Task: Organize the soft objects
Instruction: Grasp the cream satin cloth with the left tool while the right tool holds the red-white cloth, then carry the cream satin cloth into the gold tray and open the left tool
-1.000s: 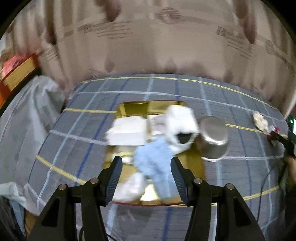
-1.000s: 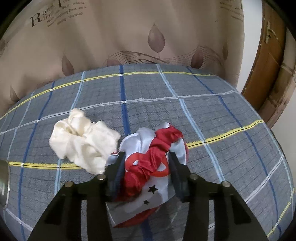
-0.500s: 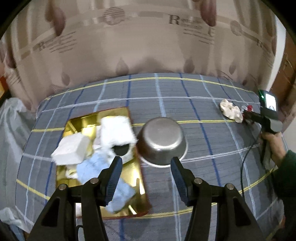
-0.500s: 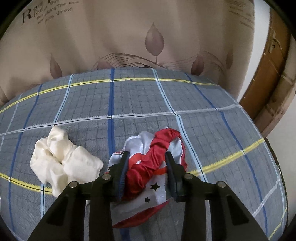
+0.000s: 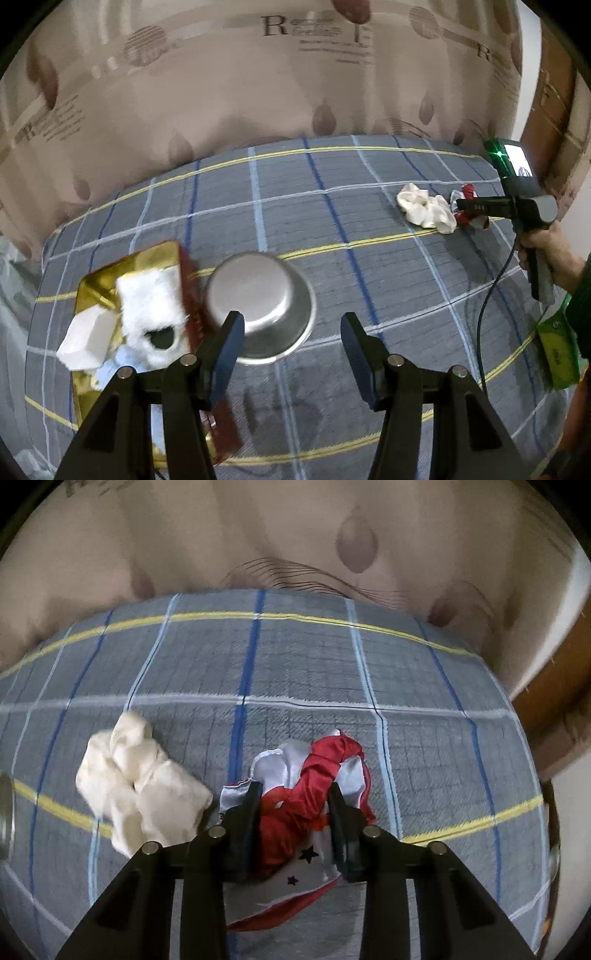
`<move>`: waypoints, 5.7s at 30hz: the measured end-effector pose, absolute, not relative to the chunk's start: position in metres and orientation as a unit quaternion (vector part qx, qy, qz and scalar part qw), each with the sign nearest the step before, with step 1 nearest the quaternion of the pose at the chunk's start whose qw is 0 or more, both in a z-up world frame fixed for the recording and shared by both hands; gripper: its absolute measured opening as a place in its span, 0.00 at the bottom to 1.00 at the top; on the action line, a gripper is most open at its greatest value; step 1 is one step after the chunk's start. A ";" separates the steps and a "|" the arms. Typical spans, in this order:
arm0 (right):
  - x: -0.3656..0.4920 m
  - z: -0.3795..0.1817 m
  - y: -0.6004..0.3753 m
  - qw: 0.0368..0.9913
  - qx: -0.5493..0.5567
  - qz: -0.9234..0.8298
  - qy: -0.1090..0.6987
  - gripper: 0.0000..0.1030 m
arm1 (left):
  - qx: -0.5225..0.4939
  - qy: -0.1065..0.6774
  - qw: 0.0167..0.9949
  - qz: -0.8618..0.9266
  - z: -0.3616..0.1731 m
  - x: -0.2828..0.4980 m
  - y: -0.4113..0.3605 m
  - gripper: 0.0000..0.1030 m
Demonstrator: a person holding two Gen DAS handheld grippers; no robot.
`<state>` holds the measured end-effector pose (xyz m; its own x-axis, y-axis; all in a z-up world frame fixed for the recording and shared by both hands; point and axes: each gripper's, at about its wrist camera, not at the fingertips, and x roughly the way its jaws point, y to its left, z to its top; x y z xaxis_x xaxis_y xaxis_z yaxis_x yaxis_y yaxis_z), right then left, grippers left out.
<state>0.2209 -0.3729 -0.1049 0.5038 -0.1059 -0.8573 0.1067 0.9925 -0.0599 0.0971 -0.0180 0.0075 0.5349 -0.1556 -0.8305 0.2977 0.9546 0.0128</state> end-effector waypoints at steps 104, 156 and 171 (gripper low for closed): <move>0.192 -0.115 -0.426 0.896 0.048 -0.058 0.437 0.29 | 0.035 0.519 0.844 -0.132 -0.078 0.234 -0.221 0.12; 0.192 -0.116 -0.418 0.897 0.003 -0.068 0.437 0.30 | 0.024 0.464 0.884 0.052 0.041 0.120 0.089 0.12; 0.193 -0.117 -0.418 0.897 0.000 -0.067 0.438 0.31 | 0.005 0.509 0.855 0.098 -0.019 0.156 0.140 0.12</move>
<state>0.1930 -0.4177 -0.1170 0.6081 -0.1205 -0.7847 0.1210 0.9909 -0.0584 0.1562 0.1399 -0.0192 0.4623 0.1736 -0.8695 -0.1629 0.9806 0.1092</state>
